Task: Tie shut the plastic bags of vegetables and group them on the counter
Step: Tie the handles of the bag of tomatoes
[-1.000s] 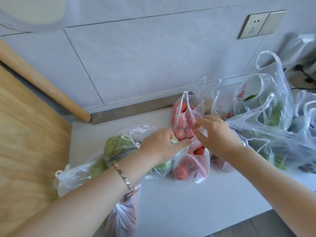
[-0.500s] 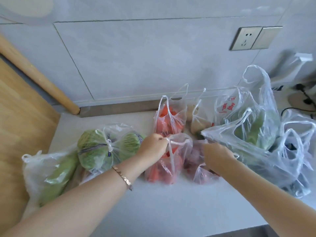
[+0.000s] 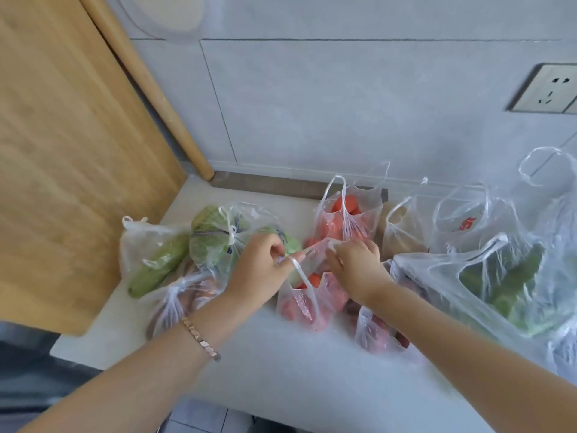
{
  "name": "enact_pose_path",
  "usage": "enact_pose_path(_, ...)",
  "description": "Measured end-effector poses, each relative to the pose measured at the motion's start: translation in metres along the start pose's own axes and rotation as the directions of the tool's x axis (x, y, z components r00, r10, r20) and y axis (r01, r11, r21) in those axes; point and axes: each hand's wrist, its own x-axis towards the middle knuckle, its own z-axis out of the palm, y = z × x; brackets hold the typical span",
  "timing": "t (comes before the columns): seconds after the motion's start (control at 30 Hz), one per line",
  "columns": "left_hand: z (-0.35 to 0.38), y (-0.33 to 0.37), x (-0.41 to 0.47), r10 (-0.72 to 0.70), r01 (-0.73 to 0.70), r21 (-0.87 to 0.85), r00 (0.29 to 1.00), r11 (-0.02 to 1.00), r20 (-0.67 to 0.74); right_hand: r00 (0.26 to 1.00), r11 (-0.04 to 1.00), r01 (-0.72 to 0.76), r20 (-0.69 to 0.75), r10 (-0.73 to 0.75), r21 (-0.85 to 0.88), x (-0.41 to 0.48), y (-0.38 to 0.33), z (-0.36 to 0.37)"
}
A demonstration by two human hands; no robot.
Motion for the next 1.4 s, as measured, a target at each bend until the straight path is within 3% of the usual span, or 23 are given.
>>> enact_pose_path(0.03, -0.002, -0.005, -0.001, -0.056, 0.054, -0.025, 0.997, 0.998, -0.059, 0.999, 0.990, -0.019, -0.027, 0.022, 0.136, -0.002, -0.006, -0.006)
enact_pose_path(0.1, -0.004, -0.014, -0.004, -0.220, 0.210, -0.157, 0.974, 0.965, -0.049, 0.997, 0.939, -0.070, -0.009, 0.077, 0.336, -0.006, -0.016, -0.016)
enact_pose_path(0.2, -0.005, -0.021, -0.009, -0.401, 0.362, -0.459, 0.916, 0.811, 0.015, 0.987, 0.896, -0.141, 0.127, 0.096, 0.422, -0.012, -0.028, -0.022)
enact_pose_path(0.33, -0.013, -0.019, -0.015, -0.447, 0.440, -0.687, 0.875, 0.578, 0.184, 0.971, 0.815, -0.182, 0.232, 0.060, 0.550, -0.021, -0.034, -0.022)
enact_pose_path(0.4, -0.020, -0.021, -0.020, -0.415, 0.477, -0.701, 0.867, 0.531, 0.276, 0.956, 0.686, -0.275, 0.270, 0.117, 0.674, -0.025, -0.033, -0.019)
enact_pose_path(0.47, -0.027, -0.028, -0.023, -0.351, 0.478, -0.624, 0.878, 0.618, 0.326, 0.919, 0.489, -0.390, 0.365, 0.151, 0.780, -0.028, -0.033, -0.012)
enact_pose_path(0.53, -0.032, -0.034, -0.024, -0.244, 0.439, -0.542, 0.886, 0.717, 0.395, 0.880, 0.373, -0.462, 0.467, 0.082, 0.805, -0.030, -0.034, -0.006)
enact_pose_path(0.67, -0.022, -0.044, -0.019, 0.025, 0.293, -0.391, 0.772, 0.872, 0.635, 0.806, 0.350, -0.534, 0.588, -0.064, 0.770, -0.023, -0.042, 0.016)
enact_pose_path(0.73, -0.011, -0.044, -0.016, 0.086, 0.235, -0.374, 0.738, 0.897, 0.669, 0.812, 0.311, -0.546, 0.583, -0.032, 0.777, -0.017, -0.046, 0.021)
enact_pose_path(0.8, -0.005, -0.044, -0.012, 0.088, 0.272, -0.410, 0.733, 0.870, 0.674, 0.815, 0.379, -0.541, 0.579, 0.018, 0.751, -0.016, -0.048, 0.020)
enact_pose_path(0.87, 0.000, -0.046, -0.009, 0.092, 0.234, -0.390, 0.748, 0.891, 0.658, 0.824, 0.611, -0.494, 0.557, 0.102, 0.619, -0.015, -0.044, 0.020)
enact_pose_path(0.9, 0.002, -0.048, -0.008, 0.091, 0.183, -0.349, 0.762, 0.919, 0.641, 0.843, 0.687, -0.473, 0.509, 0.173, 0.552, -0.015, -0.037, 0.023)
enact_pose_path(0.93, 0.004, -0.050, -0.007, 0.086, 0.147, -0.314, 0.779, 0.938, 0.621, 0.858, 0.691, -0.486, 0.443, 0.260, 0.535, -0.016, -0.031, 0.026)
enact_pose_path(1.0, 0.004, -0.056, -0.006, 0.060, 0.151, -0.324, 0.828, 0.934, 0.557, 0.832, 0.543, -0.551, 0.374, 0.409, 0.633, -0.021, -0.018, 0.032)
enact_pose_path(1.1, 0.001, -0.069, -0.006, 0.015, 0.244, -0.403, 0.841, 0.882, 0.541, 0.721, 0.077, -0.592, 0.485, 0.495, 0.802, -0.029, 0.001, 0.043)
enact_pose_path(1.17, 0.001, -0.072, -0.006, -0.028, 0.425, -0.531, 0.799, 0.733, 0.600, 0.647, -0.281, -0.533, 0.599, 0.472, 0.798, -0.033, 0.010, 0.057)
enact_pose_path(1.2, 0.001, -0.070, -0.007, -0.043, 0.523, -0.566, 0.758, 0.638, 0.651, 0.622, -0.407, -0.480, 0.628, 0.467, 0.777, -0.034, 0.012, 0.065)
enact_pose_path(1.23, 0.002, -0.065, -0.007, -0.071, 0.591, -0.535, 0.709, 0.604, 0.702, 0.598, -0.488, -0.429, 0.644, 0.477, 0.760, -0.034, 0.012, 0.072)
enact_pose_path(1.27, 0.003, -0.061, -0.006, -0.111, 0.605, -0.433, 0.656, 0.668, 0.746, 0.571, -0.548, -0.384, 0.657, 0.491, 0.743, -0.033, 0.011, 0.078)
enact_pose_path(1.33, 0.003, -0.054, -0.003, -0.145, 0.389, -0.128, 0.599, 0.912, 0.787, 0.545, -0.585, -0.347, 0.665, 0.511, 0.733, -0.031, 0.010, 0.083)
enact_pose_path(1.4, 0.001, -0.051, -0.001, -0.035, 0.122, -0.057, 0.647, 0.991, 0.761, 0.579, -0.506, -0.400, 0.639, 0.507, 0.764, -0.030, 0.009, 0.081)
